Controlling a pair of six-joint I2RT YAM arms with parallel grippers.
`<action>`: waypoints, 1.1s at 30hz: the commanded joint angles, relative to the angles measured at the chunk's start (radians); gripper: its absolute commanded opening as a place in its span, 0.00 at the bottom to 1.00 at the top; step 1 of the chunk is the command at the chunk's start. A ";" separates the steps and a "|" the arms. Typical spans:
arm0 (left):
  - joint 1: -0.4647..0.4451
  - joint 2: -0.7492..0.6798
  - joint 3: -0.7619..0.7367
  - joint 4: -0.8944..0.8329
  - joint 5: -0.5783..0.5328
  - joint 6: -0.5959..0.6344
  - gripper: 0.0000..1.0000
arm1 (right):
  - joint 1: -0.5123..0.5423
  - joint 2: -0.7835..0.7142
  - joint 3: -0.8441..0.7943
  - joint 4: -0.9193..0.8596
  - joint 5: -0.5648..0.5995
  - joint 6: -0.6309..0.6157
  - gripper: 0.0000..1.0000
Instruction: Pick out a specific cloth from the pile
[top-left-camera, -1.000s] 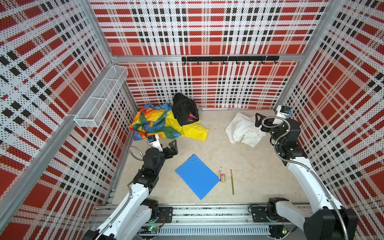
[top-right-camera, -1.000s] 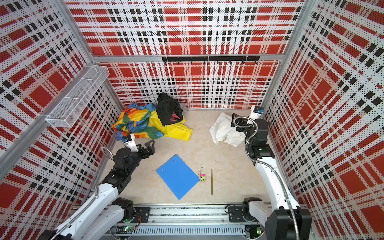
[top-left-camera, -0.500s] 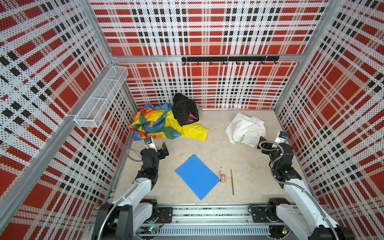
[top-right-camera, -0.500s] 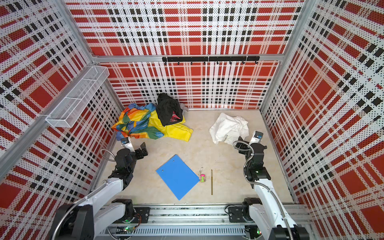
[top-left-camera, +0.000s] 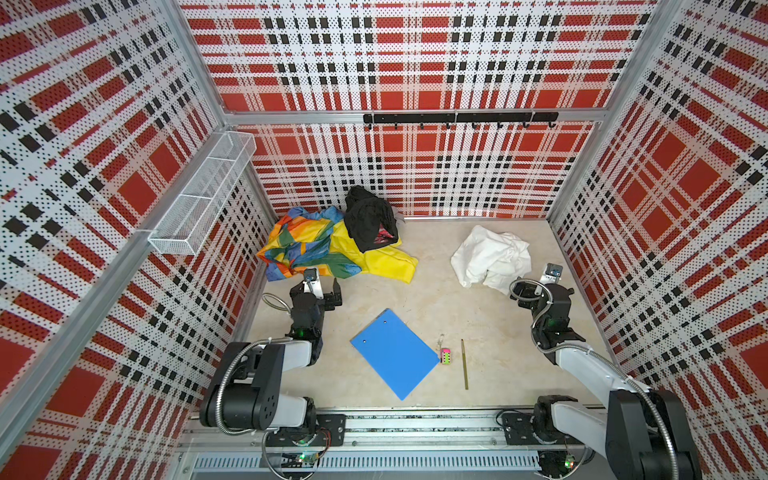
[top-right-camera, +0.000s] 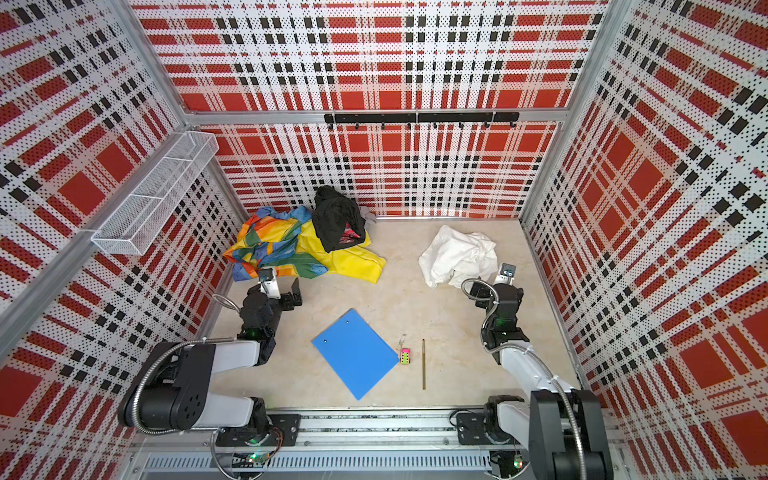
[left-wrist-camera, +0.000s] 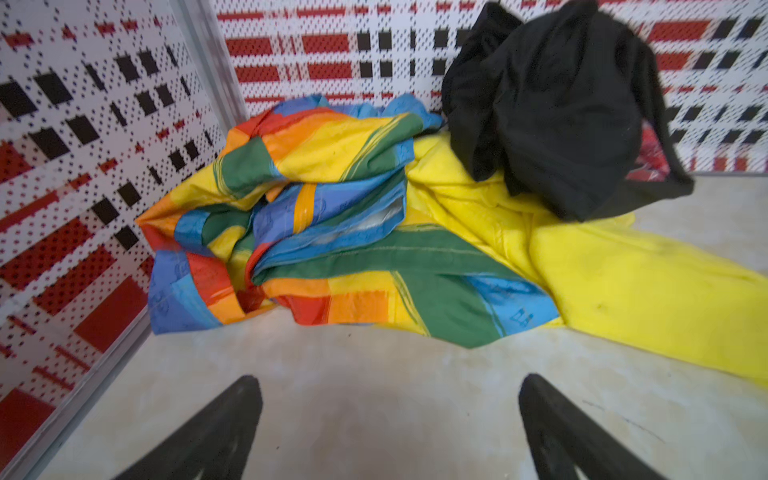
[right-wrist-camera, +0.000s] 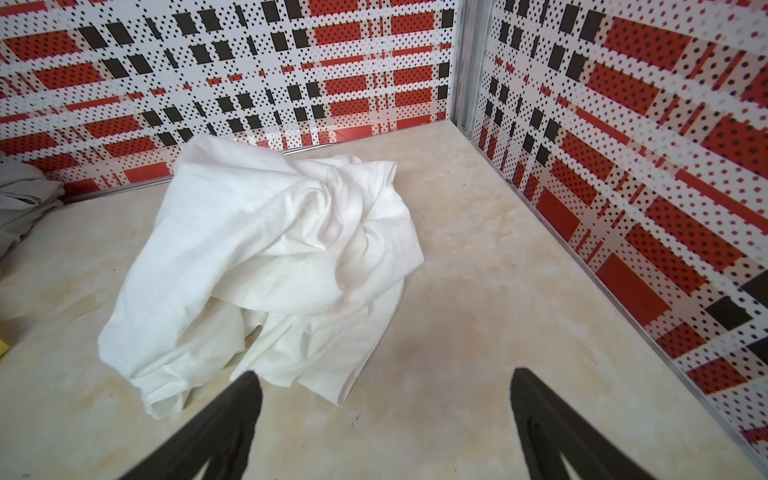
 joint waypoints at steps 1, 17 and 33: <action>0.007 0.111 -0.043 0.258 0.054 0.010 0.99 | -0.003 0.050 -0.028 0.231 0.003 -0.042 1.00; 0.074 0.129 0.010 0.174 0.152 -0.046 0.99 | -0.003 0.381 -0.159 0.836 -0.021 -0.135 1.00; 0.073 0.128 0.012 0.173 0.149 -0.045 0.99 | -0.005 0.383 -0.176 0.875 -0.060 -0.146 1.00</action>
